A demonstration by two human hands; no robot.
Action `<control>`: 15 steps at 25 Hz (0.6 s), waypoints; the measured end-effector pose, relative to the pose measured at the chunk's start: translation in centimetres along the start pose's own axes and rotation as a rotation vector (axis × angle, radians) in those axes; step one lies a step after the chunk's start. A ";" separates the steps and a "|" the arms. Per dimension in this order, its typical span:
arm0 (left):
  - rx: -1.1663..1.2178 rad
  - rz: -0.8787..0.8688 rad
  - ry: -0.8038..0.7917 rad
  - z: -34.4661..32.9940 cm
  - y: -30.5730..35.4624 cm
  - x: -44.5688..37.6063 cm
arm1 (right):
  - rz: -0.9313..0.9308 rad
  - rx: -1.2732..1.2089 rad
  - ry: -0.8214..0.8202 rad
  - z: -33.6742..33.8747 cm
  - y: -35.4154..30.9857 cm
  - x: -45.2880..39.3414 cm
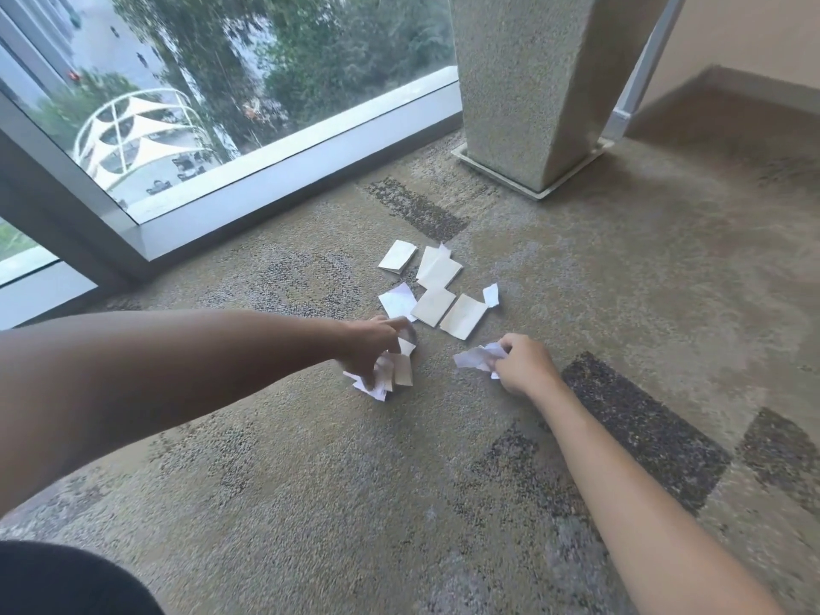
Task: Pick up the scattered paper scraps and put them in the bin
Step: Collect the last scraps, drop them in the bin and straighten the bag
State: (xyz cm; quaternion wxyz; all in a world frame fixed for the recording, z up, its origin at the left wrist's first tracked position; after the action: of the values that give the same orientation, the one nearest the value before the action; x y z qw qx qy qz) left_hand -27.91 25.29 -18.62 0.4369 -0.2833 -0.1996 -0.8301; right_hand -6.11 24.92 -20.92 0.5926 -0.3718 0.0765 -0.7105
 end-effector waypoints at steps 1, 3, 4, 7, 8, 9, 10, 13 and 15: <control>-0.012 0.010 0.017 0.1 0.1 0.0 | -0.009 -0.026 -0.003 0.2 0.4 -0.2; -0.061 0.029 0.059 0.5 0.5 0.0 | -0.023 -0.099 -0.014 0.8 1.0 -0.5; -0.062 0.036 0.076 0.6 0.7 0.0 | -0.035 -0.152 -0.018 1.1 1.4 -0.7; -0.019 0.086 0.055 0.1 0.9 0.3 | -0.068 -0.382 -0.049 1.7 2.0 -1.2; -0.022 0.100 0.037 -0.1 0.9 0.5 | -0.076 -0.461 -0.059 1.8 2.0 -1.2; -0.014 0.116 0.021 -0.1 0.7 0.6 | -0.080 -0.524 -0.073 2.0 1.8 -1.2; 0.001 0.130 0.012 0.2 0.8 0.8 | -0.076 -0.562 -0.083 2.5 1.6 -1.1; 0.099 0.169 0.050 3.1 1.4 1.4 | -0.039 -0.592 -0.103 4.6 0.2 -0.6; 0.147 0.164 0.111 5.7 2.9 1.7 | -0.017 -0.621 -0.094 6.5 -1.1 -0.1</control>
State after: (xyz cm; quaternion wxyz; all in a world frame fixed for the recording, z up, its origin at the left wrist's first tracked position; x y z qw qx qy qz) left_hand -24.59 26.01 -12.98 0.5333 -0.2196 -0.2116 -0.7891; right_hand -2.94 27.51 -15.74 0.4477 -0.5682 0.2592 -0.6400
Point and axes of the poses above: each hand's wrist, its own x-axis away from the middle knuckle, its own z-axis out of the back of the hand, y = z × x, the point moved 7 cm from there along -x, towards the middle knuckle, and after that the axes turned 2 degrees about -y, right-handed, at the moved point
